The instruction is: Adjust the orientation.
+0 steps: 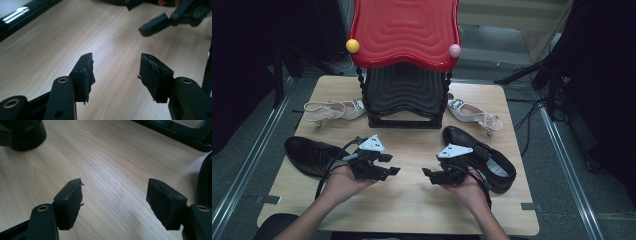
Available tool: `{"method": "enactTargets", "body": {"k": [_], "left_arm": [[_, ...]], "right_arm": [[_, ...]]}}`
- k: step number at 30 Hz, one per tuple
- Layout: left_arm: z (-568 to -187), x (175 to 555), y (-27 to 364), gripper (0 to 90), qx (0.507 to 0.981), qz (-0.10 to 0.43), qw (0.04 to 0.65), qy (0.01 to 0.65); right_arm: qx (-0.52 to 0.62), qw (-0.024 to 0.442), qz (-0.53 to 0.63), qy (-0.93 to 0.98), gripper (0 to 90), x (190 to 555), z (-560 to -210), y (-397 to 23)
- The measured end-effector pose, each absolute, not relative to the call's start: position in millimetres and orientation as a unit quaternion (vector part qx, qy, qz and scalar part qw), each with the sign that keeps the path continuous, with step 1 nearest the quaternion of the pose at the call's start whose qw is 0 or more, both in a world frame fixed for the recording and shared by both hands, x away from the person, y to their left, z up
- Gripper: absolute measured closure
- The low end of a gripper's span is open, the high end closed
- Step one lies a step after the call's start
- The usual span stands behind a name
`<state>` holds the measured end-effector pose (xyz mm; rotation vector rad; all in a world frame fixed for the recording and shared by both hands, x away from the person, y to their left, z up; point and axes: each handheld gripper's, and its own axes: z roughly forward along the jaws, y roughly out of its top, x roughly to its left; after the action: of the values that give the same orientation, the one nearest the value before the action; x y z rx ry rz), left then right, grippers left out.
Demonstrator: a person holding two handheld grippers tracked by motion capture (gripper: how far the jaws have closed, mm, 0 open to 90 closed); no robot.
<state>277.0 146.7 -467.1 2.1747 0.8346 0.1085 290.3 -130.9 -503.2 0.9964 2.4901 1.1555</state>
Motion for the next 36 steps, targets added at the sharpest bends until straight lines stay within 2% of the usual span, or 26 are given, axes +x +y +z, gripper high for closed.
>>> {"method": "enactTargets", "body": {"k": [7,12,21,24,31,36], "left_arm": [[-457.8,277.3,152.7,49.3,0.865,0.057,0.384,0.318],[-450.6,279.0,160.5,46.1,0.860,0.053,0.387,0.329],[-422.7,282.8,197.4,45.4,0.833,0.066,0.414,0.361],[-415.2,281.7,213.9,45.6,0.826,0.078,0.413,0.376],[-409.2,278.8,233.3,46.2,0.822,0.108,0.398,0.392],[-407.1,278.4,253.1,46.2,0.810,0.116,0.399,0.413]], "right_arm": [[0.345,0.103,0.386,0.849,42.8,289.4,-499.2,-131.2],[0.346,0.089,0.393,0.847,48.3,287.2,-495.2,-130.8],[0.287,0.100,0.416,0.857,56.3,276.3,-479.4,-113.1],[0.292,0.076,0.420,0.856,59.2,278.3,-474.1,-105.4],[0.293,0.038,0.399,0.868,60.0,287.1,-469.6,-83.4],[0.277,0.042,0.392,0.876,58.7,290.5,-465.6,-68.1]]}}
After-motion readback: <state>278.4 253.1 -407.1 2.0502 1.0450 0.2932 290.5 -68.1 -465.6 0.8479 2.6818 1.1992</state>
